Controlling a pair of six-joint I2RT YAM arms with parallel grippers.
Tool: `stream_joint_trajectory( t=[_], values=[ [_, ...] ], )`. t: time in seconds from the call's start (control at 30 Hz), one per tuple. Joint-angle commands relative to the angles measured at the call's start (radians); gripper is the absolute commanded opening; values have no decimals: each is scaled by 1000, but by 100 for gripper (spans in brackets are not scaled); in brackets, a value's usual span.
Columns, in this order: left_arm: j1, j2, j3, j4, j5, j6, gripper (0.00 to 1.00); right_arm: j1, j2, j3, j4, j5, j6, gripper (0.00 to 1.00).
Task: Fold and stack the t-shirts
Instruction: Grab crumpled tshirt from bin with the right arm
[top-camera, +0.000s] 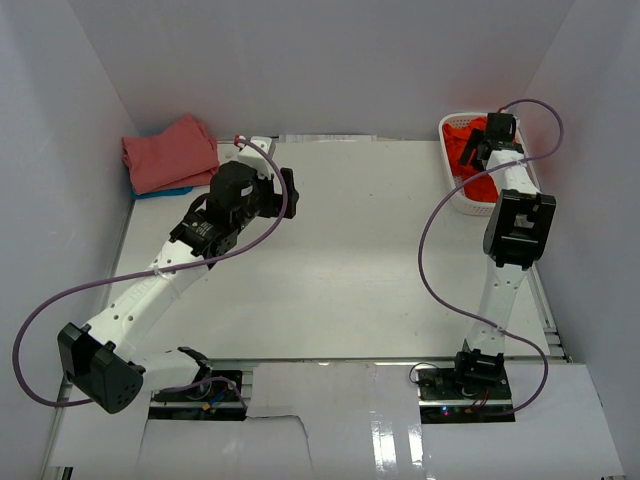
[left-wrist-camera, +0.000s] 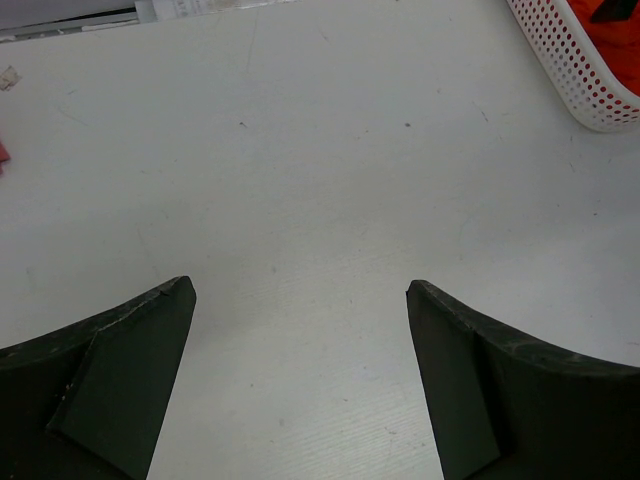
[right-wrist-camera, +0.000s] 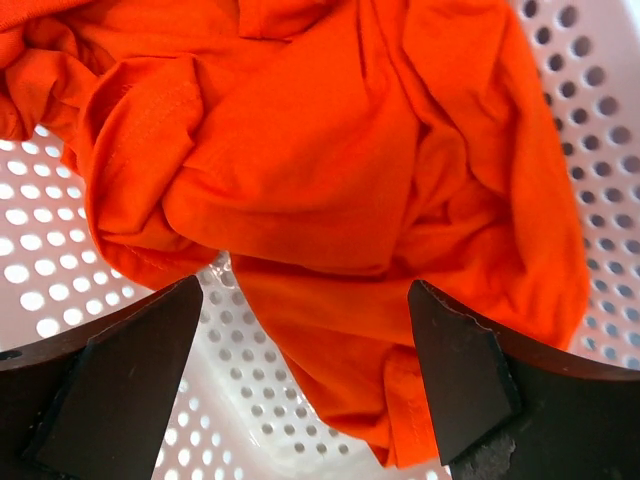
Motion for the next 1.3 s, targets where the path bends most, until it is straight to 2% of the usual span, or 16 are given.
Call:
stream_joint_trajectory(
  t=[0.0, 0.27, 0.43, 0.47, 0.53, 0.57, 0.6, 0.77, 0.97, 1.27],
  values=[
    [4, -30, -9, 22, 16, 8, 98, -6, 27, 71, 44, -21, -2, 90],
    [4, -26, -16, 26, 15, 6, 98, -18, 99, 100, 68, -35, 3, 90],
    [4, -22, -24, 31, 13, 12, 98, -23, 128, 103, 81, -26, -2, 94],
    [4, -21, -26, 31, 12, 12, 98, -24, 133, 103, 81, -32, -6, 90],
    [6, -18, -27, 34, 12, 12, 98, -26, 141, 105, 81, -32, -6, 79],
    [4, -19, -29, 34, 13, 12, 98, -27, 142, 108, 81, -31, -8, 59],
    [4, -18, -30, 34, 13, 12, 98, -26, 144, 110, 81, -31, -8, 48],
    [6, -12, -38, 35, 15, 8, 98, -30, 141, 137, 79, -41, 0, 8],
    [6, -9, -44, 43, 15, 8, 98, -32, 63, 139, 111, -75, 20, 8],
    [4, -12, -63, 55, 1, 8, 98, -14, -138, 177, 157, -155, 39, 8]
  ],
)
